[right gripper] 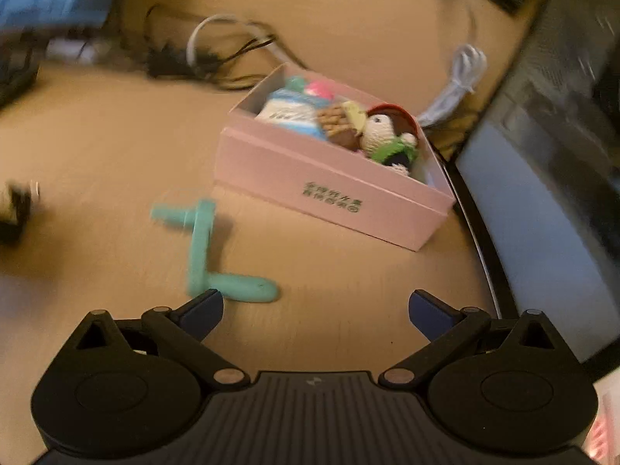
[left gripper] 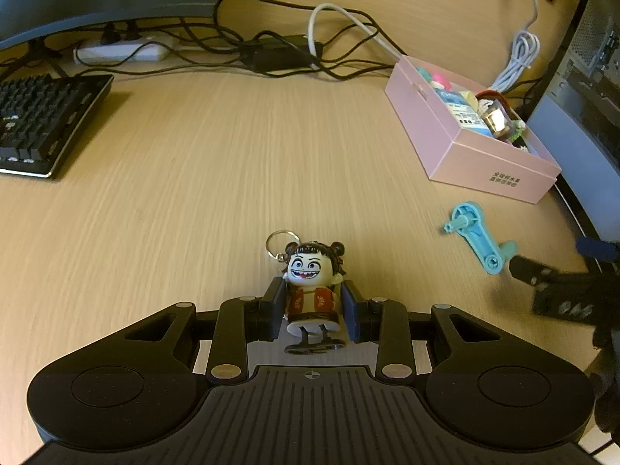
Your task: Organize objects
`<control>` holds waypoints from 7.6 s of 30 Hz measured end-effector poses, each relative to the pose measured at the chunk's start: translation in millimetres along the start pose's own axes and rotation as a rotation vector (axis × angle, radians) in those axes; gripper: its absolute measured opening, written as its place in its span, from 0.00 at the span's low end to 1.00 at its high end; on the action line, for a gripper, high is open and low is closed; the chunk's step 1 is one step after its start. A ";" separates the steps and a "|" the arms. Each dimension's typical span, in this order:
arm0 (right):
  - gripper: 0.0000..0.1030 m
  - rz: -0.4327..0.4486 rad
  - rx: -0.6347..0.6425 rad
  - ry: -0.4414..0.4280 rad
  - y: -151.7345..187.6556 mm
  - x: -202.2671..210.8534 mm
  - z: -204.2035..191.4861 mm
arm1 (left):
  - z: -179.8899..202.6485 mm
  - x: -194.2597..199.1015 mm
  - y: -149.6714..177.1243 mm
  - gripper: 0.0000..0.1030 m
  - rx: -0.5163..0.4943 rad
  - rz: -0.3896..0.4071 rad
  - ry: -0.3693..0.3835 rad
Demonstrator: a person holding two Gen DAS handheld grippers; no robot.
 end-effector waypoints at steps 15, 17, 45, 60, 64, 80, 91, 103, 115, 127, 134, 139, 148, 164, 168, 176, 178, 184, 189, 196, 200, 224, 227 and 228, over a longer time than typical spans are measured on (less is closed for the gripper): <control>1.00 -0.122 -0.266 -0.285 4.5 -17.5 -40.4 | -5.1 1.5 0.7 0.34 0.003 -0.007 0.021; 1.00 -0.115 -0.258 -0.305 -3.1 -23.2 -46.2 | -6.2 2.0 1.0 0.34 0.000 -0.010 0.023; 0.69 0.053 -0.028 -0.239 -20.2 -6.1 -35.8 | -4.5 3.0 3.6 0.34 -0.101 -0.026 0.001; 0.69 0.160 -0.120 -0.154 -22.8 61.9 64.8 | 118.9 58.0 -139.5 0.33 -0.229 0.187 0.349; 0.69 0.181 -0.117 -0.151 -16.8 66.5 72.2 | 166.5 21.4 -183.6 0.34 -0.190 0.231 0.388; 0.69 0.211 -0.119 -0.201 -30.4 50.8 97.2 | 125.6 -41.7 -170.1 0.31 0.051 0.252 0.359; 0.87 0.373 -0.103 -0.224 -182.5 14.2 103.2 | 14.2 -25.1 -76.6 0.31 0.257 0.079 0.177; 0.62 0.045 -0.122 -0.279 -96.9 -51.7 69.8 | 31.0 -12.4 -20.9 0.31 0.120 -0.039 0.178; 0.34 0.167 -0.229 -0.244 -148.3 -63.9 87.6 | 14.5 -5.9 -10.5 0.31 0.167 -0.064 0.153; 0.64 0.196 -0.141 -0.088 -93.5 -35.7 95.8 | 37.1 -16.9 -58.2 0.31 0.098 -0.011 0.183; 0.65 0.185 0.002 0.044 -50.4 -40.2 81.8 | 115.6 -77.5 -160.3 0.31 -0.083 0.011 0.150; 0.65 0.155 -0.011 0.062 -38.8 -59.0 89.2 | 122.7 -120.7 -168.1 0.47 -0.079 -0.091 0.047; 0.59 0.154 0.033 -0.005 -61.1 -96.8 69.4 | 69.8 -129.9 -172.0 0.96 0.056 -0.030 -0.074; 0.60 0.149 -0.020 -0.056 -82.0 -101.7 51.6 | 53.8 -146.5 -200.5 0.97 -0.035 -0.025 -0.072; 0.60 0.173 -0.034 -0.041 -84.9 -87.4 57.3 | 57.4 -112.0 -206.6 0.96 -0.026 0.073 -0.041; 0.87 0.093 -0.211 -0.052 -26.5 -22.3 54.5 | 65.3 -14.7 -147.0 0.96 -0.131 0.178 0.084; 0.95 0.049 -0.272 -0.042 -0.7 -11.0 50.7 | 64.7 -8.7 -113.1 0.96 -0.129 0.133 0.127; 1.00 -0.020 -0.193 0.044 49.5 3.0 32.7 | 60.3 -19.6 -43.0 0.96 -0.113 -0.001 0.099; 1.00 -0.054 -0.160 0.006 60.9 -15.1 34.9 | 68.3 -19.3 -29.4 0.96 -0.163 0.076 -0.009; 1.00 0.016 -0.105 -0.048 40.8 -42.5 47.1 | 80.0 -36.9 -32.7 0.96 -0.162 0.172 -0.133; 1.00 0.033 -0.174 -0.100 26.1 -68.5 63.3 | 82.6 -46.3 -40.9 0.96 -0.141 0.212 -0.155; 1.00 0.097 -0.174 -0.103 17.9 -77.8 58.0 | 89.8 -56.4 -49.3 0.97 -0.128 0.214 -0.164; 1.00 0.097 -0.174 -0.103 18.0 -77.8 58.0 | 89.7 -56.3 -49.4 0.97 -0.129 0.214 -0.165; 1.00 0.097 -0.174 -0.103 17.8 -78.1 57.7 | 89.8 -56.3 -49.5 0.97 -0.128 0.214 -0.164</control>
Point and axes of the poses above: each gripper's, at about its wrist camera, not at the fingertips, and x roughly against the way its jaws point, z to its right, y to its underside, the point moved 8 cm from there along -x, roughly the way its jaws point, and after that the axes turned 1 degree about z, right-handed, at the moved point
